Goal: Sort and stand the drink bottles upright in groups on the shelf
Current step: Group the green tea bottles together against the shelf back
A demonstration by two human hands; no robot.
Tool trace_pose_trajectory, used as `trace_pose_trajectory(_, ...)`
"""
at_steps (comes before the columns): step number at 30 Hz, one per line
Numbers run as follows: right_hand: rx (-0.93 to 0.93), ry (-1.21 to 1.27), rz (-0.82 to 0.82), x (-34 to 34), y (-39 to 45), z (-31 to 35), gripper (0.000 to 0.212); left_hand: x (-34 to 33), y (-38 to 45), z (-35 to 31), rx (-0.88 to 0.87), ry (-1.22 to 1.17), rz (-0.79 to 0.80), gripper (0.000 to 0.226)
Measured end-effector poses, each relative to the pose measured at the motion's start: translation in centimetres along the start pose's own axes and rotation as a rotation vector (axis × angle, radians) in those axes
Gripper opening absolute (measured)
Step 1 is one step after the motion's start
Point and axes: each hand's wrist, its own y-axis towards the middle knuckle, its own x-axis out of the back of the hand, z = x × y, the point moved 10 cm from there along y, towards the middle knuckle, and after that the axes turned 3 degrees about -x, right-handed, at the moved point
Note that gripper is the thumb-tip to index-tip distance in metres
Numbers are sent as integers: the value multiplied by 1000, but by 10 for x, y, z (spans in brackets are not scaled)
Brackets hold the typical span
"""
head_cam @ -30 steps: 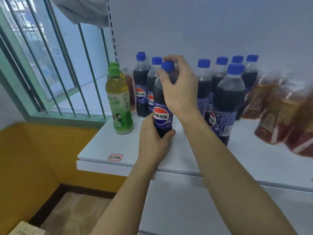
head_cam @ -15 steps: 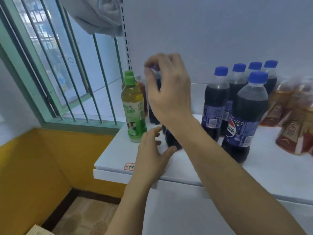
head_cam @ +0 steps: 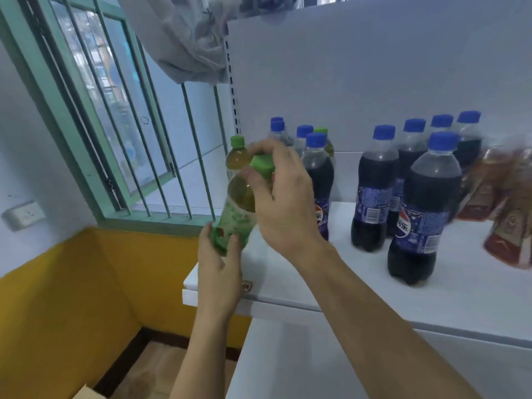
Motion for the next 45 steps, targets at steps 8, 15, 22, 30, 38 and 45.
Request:
trace_pose_trajectory(8,23,320,-297,185,-72,14,15,-50,-71,-75,-46,-580,121,32)
trace_pose_trajectory(15,-206,172,-836,399,-125,-26,14,-229,-176,-155,-142,-591,568,56)
trace_pose_trajectory(22,-213,7,-1027,591,-191,-44,16,-395,-282,-204,-190,-559,793,48)
trace_pose_trajectory(30,-257,-262,-1027,822,-226,-64,14,-615,-437,-233,-94,-492,1221,58)
trace_pose_trajectory(38,-161,-601,-570,900,-89,-87,16,-764,-458,-264,-170,-37,1091,58)
trace_pose_trajectory(45,-135,-709,-373,889,-42,-146,23,-774,-440,-245,-316,598,760,61)
